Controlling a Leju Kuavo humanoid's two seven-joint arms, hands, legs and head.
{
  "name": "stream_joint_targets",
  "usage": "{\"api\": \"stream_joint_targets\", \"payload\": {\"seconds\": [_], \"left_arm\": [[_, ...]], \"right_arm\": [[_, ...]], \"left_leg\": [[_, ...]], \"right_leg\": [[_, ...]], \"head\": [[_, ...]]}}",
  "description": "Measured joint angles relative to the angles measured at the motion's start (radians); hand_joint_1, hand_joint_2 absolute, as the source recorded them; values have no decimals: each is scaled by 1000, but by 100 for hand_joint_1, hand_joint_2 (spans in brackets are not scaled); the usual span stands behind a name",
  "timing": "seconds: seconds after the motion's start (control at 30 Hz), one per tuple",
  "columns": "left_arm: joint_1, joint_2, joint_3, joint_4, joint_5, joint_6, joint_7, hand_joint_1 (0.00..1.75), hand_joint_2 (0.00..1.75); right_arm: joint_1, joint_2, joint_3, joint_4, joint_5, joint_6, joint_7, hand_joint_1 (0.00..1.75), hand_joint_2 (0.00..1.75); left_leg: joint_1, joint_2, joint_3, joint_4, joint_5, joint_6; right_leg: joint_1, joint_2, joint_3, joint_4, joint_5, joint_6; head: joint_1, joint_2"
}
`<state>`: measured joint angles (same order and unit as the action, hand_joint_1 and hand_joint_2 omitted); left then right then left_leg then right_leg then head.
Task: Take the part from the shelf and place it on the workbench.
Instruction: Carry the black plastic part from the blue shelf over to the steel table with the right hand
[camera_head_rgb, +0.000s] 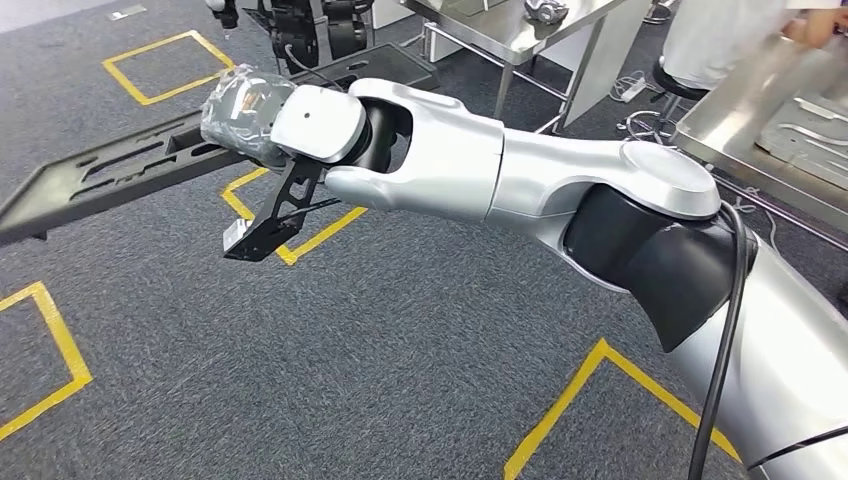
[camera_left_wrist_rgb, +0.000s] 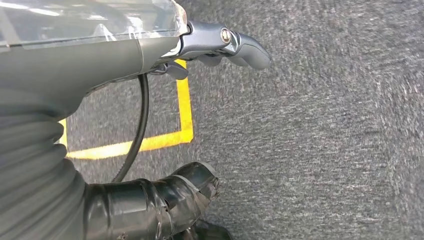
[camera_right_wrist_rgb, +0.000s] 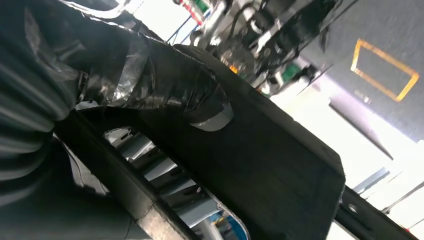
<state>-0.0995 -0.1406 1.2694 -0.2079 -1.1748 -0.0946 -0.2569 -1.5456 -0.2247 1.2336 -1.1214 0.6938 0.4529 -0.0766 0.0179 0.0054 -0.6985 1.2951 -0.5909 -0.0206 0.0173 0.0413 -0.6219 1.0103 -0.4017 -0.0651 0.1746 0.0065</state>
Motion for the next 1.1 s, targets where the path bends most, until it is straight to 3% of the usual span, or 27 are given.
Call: {"api": "stream_joint_targets", "payload": {"seconds": [0.03, 0.07, 0.13, 0.2, 0.23, 0.27, 0.3, 0.37, 0.43, 0.5, 0.53, 0.6, 0.63, 0.7, 0.73, 0.8, 0.83, 0.87, 0.93, 1.0, 1.03, 1.07, 1.1], "left_arm": [[1, 1, 0, 0, 0, 1, 2, 0, 175], [1, 2, 0, 0, 0, 2, 4, 0, 175], [1, 1, 0, 0, -3, 2, 5, 0, 175], [-1, 1, 0, 1, -7, 2, 6, 0, 175], [-3, 0, 0, 1, -8, 2, 7, 0, 175], [-6, 0, 0, 1, -10, 1, 6, 0, 175], [-9, -1, 0, 1, -12, 0, 6, 0, 175], [-18, -3, -2, 1, -18, -3, 4, 0, 175], [-26, -5, -3, 1, -23, -6, 3, 0, 175], [-32, -6, -5, 1, -26, -8, 4, 0, 175], [-35, -6, -6, 1, -27, -9, 4, 0, 175], [-38, -8, -8, 1, -28, -10, 7, 0, 175], [-39, -10, -10, 1, -28, -10, 9, 0, 175], [-38, -13, -11, 1, -28, -10, 11, 0, 175], [-38, -15, -11, 1, -28, -10, 12, 0, 175], [-38, -15, -12, 1, -28, -7, 16, 0, 175], [-38, -15, -13, 1, -28, -5, 20, 0, 175], [-37, -14, -14, 1, -29, -2, 25, 0, 175], [-31, -13, -16, 1, -29, 3, 34, 0, 175], [-23, -10, -18, 1, -29, 6, 39, 0, 175], [-18, -7, -18, 1, -29, 7, 40, 0, 175], [-15, -5, -18, 1, -28, 7, 41, 0, 175], [-13, -4, -18, 1, -28, 8, 42, 0, 175]], "right_arm": [[0, 4, 6, 3, -4, 1, 0, 175, 175], [0, 9, 11, 8, -8, 1, 2, 175, 175], [-1, 20, 18, 25, -13, 1, 9, 175, 175], [-3, 32, 24, 45, -14, 0, 14, 175, 175], [-3, 36, 26, 56, -14, -1, 16, 175, 175], [-3, 40, 27, 70, -13, -3, 19, 175, 175], [-3, 43, 28, 88, -12, -4, 24, 175, 175], [-4, 53, 28, 142, -5, -12, 35, 175, 175], [-5, 72, 29, 216, 9, -27, 37, 175, 175], [-4, 90, 33, 301, 23, -45, 32, 175, 175], [-4, 95, 35, 344, 27, -54, 32, 175, 175], [-7, 99, 36, 419, 36, -71, 32, 175, 175], [-10, 100, 36, 451, 41, -77, 32, 175, 175], [-19, 103, 36, 499, 49, -85, 29, 175, 175], [-22, 105, 36, 519, 51, -87, 28, 175, 175], [-26, 106, 35, 553, 53, -88, 32, 175, 175], [-29, 107, 35, 567, 55, -89, 35, 175, 175], [-34, 107, 34, 579, 58, -89, 40, 175, 175], [-43, 108, 32, 600, 65, -89, 45, 175, 175], [-45, 109, 31, 618, 68, -89, 47, 175, 175], [-44, 109, 31, 625, 68, -89, 46, 175, 175], [-43, 109, 31, 631, 69, -89, 46, 175, 175], [-44, 108, 31, 637, 71, -89, 46, 175, 175]], "left_leg": [[2, -1, -8, -7, 24, -4], [6, -5, 3, -51, 63, -8], [16, -46, 48, -173, 128, -17], [20, -81, 74, -232, 139, -14], [17, -82, 76, -234, 134, -8], [17, -69, 77, -236, 135, 1], [17, -55, 79, -239, 137, 9], [18, -31, 86, -249, 141, 23], [15, -10, 90, -254, 141, 31], [13, 16, 92, -255, 137, 34], [12, 28, 94, -254, 135, 35], [10, 51, 103, -254, 128, 33], [8, 62, 109, -255, 124, 32], [3, 86, 119, -259, 115, 25], [0, 100, 124, -262, 112, 20], [-2, 126, 137, -267, 102, 9], [-1, 117, 140, -261, 94, 5], [0, 93, 135, -237, 78, 2], [3, 27, 87, -130, 29, -2], [2, 3, 12, -5, -8, -4], [2, 1, -13, 18, 1, -4], [2, -2, -20, 3, 30, -2], [2, -8, -8, -50, 76, 0]], "right_leg": [[-2, 18, 0, 5, -3, 3], [-5, 34, 0, 13, -8, 7], [-11, 61, -4, 35, -24, 19], [-14, 86, -17, 53, -33, 33], [-15, 99, -23, 54, -32, 39], [-17, 111, -26, 53, -30, 45], [-18, 108, -28, 56, -30, 49], [-16, 49, -50, 99, -53, 58], [-17, -21, -108, 211, -106, 66], [-23, -37, -167, 310, -134, 71], [-25, -39, -173, 314, -123, 71], [-23, -56, -127, 214, -56, 65], [-15, -86, -92, 144, -28, 57], [4, -131, -47, 50, -2, 40], [11, -138, -42, 38, -6, 35], [8, -106, -36, 27, -4, 28], [3, -91, -29, 20, -3, 25], [-2, -75, -21, 13, -1, 20], [-8, -46, -10, 7, -1, 12], [-7, -12, -7, 10, -5, 8], [-7, 7, -5, 13, -8, 8], [-7, 25, -4, 17, -12, 9], [-7, 42, -2, 22, -16, 11]], "head": [[0, 0], [0, 0], [0, 0], [0, 0], [-1, 0], [-1, 0], [0, 0], [0, 0], [0, 0], [0, 0], [0, 0], [0, 0], [0, 0], [0, 0], [0, 0], [0, 0], [0, 0], [-1, 0], [-1, 0], [-1, 0], [-1, 0], [-1, 0], [-1, 0]]}}
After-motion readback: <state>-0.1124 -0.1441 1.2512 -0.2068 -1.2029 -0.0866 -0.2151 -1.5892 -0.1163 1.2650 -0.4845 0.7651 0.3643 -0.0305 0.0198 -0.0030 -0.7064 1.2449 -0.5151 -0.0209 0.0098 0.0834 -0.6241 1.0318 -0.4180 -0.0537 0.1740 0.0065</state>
